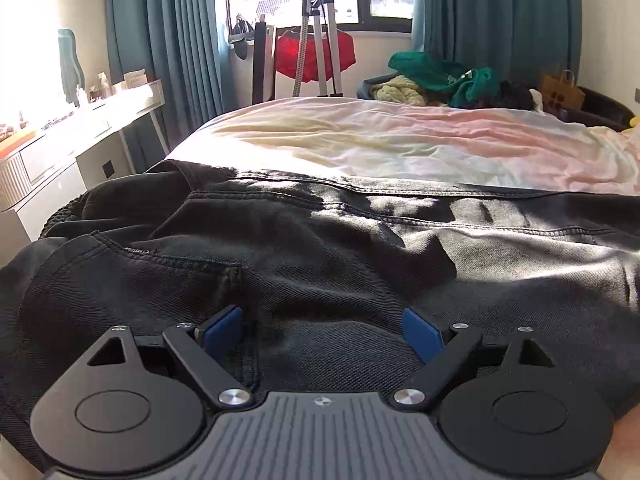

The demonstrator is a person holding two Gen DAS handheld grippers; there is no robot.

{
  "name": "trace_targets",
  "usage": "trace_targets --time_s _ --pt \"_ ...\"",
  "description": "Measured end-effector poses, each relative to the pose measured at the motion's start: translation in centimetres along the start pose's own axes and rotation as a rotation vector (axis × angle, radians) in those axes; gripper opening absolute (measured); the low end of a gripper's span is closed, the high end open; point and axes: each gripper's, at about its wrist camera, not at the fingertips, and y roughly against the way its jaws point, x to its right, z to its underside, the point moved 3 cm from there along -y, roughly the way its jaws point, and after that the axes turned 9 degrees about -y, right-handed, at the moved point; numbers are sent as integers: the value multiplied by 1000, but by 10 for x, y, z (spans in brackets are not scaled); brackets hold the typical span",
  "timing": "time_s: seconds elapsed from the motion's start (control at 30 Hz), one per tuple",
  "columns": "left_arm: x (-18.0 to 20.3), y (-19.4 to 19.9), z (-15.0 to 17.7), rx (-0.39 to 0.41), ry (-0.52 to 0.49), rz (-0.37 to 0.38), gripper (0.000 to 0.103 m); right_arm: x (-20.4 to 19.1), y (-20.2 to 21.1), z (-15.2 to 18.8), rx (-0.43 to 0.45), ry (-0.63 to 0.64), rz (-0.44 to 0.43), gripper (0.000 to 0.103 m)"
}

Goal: Fold clothes
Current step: 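Lower the held trouser leg onto the folded trousers with the right gripper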

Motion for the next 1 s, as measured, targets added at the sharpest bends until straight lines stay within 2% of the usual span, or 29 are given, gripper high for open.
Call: trace_targets --time_s 0.13,0.27,0.37,0.43,0.53,0.6,0.67,0.7,0.77,0.83,1.0 --pt "-30 26 -12 58 157 21 89 -39 18 -7 33 84 -46 10" --pt "-56 45 -18 96 263 18 89 -99 50 8 93 299 -168 10" --pt "-67 56 -21 109 307 32 89 -146 76 36 106 466 -296 10" --pt "-71 66 -23 138 326 40 89 -173 92 63 101 535 -375 10" --pt "-72 75 -26 170 333 49 89 -204 106 117 32 602 -471 11" --pt "-73 78 -25 182 335 50 89 -216 110 163 -35 673 -517 11" --pt "-74 78 -24 175 335 49 89 -221 110 217 -142 777 -547 11" --pt "-74 78 -23 166 334 49 89 -221 110 244 -190 828 -551 12" --pt "-73 78 -22 163 328 49 89 -215 110 286 -214 919 -520 13" --pt "-71 79 -21 165 322 49 89 -213 112 289 -177 923 -514 14" --pt "-65 73 -22 170 315 55 89 -213 116 279 -197 857 -556 14"
